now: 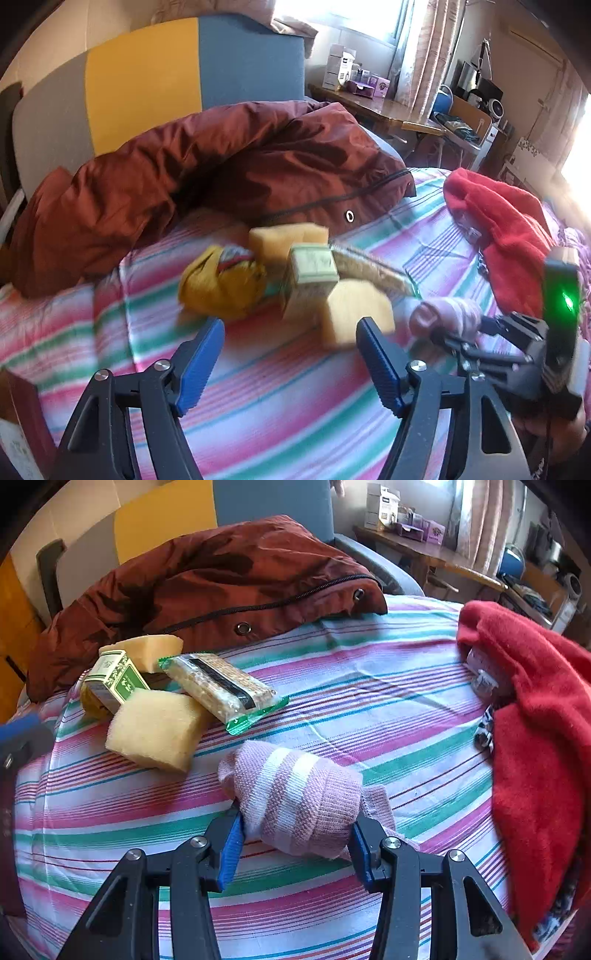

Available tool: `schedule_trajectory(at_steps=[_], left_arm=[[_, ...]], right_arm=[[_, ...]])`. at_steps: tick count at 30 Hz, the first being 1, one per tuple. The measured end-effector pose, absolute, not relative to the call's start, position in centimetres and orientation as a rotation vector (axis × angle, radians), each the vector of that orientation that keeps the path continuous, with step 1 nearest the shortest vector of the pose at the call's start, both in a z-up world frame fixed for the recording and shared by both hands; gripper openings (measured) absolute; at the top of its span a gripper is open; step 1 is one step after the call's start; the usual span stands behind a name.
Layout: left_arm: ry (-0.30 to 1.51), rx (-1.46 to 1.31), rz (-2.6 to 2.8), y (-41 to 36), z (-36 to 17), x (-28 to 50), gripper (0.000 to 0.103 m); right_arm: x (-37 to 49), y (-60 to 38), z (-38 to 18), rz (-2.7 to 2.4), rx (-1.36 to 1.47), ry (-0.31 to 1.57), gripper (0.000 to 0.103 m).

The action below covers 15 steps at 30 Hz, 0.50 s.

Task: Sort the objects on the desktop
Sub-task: 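Grasp the pink rolled sock with the right gripper while the left gripper grasps a small green-white box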

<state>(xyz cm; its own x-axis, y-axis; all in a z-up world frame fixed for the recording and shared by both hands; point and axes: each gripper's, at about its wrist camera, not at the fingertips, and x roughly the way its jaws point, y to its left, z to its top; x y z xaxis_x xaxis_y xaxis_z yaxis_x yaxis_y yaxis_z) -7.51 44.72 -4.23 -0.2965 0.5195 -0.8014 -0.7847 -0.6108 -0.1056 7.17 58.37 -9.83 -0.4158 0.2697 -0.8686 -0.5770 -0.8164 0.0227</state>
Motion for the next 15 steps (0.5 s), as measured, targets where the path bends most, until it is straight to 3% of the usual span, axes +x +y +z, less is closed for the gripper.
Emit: schedule_trajectory(at_steps=[12,15], left_arm=[[0.446,-1.084,1.982,49.3,-6.2,-9.7,0.064],[0.45,-1.087,1.976,49.7,-6.8,-10.1,0.039]], right_arm=[[6.7,58.3,-9.8,2.254,-1.306,0.41,0.051],[6.5,58.0,-9.9,2.255,-1.317,0.379,0.051]])
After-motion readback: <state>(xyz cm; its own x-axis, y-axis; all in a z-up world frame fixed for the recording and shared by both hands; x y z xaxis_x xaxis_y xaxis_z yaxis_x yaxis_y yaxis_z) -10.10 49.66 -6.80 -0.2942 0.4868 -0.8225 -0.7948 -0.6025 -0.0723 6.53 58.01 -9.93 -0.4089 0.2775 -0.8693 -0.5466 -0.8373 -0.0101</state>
